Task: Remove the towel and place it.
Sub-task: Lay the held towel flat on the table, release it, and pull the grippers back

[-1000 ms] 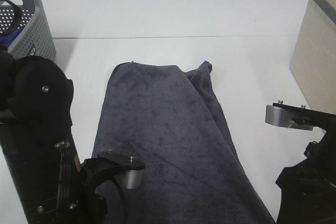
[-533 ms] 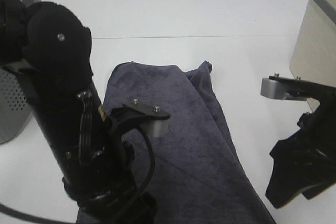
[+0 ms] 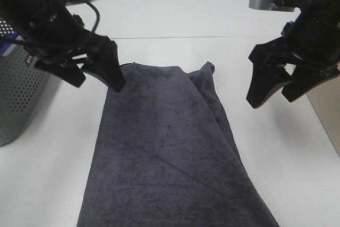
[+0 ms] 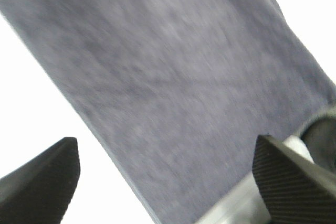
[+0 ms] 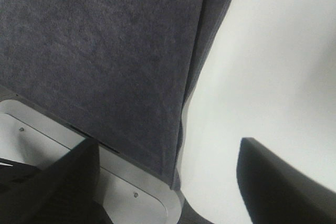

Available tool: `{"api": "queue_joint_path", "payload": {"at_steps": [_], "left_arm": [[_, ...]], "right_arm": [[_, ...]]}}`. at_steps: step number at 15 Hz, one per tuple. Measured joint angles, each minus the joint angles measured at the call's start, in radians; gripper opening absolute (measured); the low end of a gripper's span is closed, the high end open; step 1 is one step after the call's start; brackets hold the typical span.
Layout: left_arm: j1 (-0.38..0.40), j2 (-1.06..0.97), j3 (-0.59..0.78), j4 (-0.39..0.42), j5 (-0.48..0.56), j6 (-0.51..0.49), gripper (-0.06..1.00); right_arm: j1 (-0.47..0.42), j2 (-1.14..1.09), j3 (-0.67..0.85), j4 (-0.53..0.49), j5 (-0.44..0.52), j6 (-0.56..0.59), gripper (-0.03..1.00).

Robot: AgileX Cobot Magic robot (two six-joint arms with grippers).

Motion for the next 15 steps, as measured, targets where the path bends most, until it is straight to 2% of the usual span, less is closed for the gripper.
{"api": "queue_joint_path", "payload": {"at_steps": [2,4,7,9,12,15], "left_arm": [[0.078,0.014,-0.047,0.002,-0.011,0.007,0.84],[0.124,0.058,-0.077,0.004,-0.011,0.054,0.84],[0.147,0.118,-0.087,0.017,-0.023,0.082,0.84],[0.149,0.121,-0.088,0.024,-0.081,0.084,0.84],[0.149,0.121,-0.088,0.025,-0.140,0.075,0.88],[0.149,0.145,-0.113,0.024,-0.157,0.075,0.95]], "right_arm": [[-0.004,0.104,-0.137,-0.004,0.024,0.000,0.72],[-0.042,0.196,-0.278,0.010,0.050,-0.008,0.72],[-0.073,0.252,-0.409,-0.040,0.046,-0.033,0.72],[-0.073,0.252,-0.428,-0.046,0.025,0.025,0.73],[-0.073,0.252,-0.429,-0.052,0.082,0.040,0.86],[-0.095,0.275,-0.429,-0.030,0.032,0.037,0.90]]}}
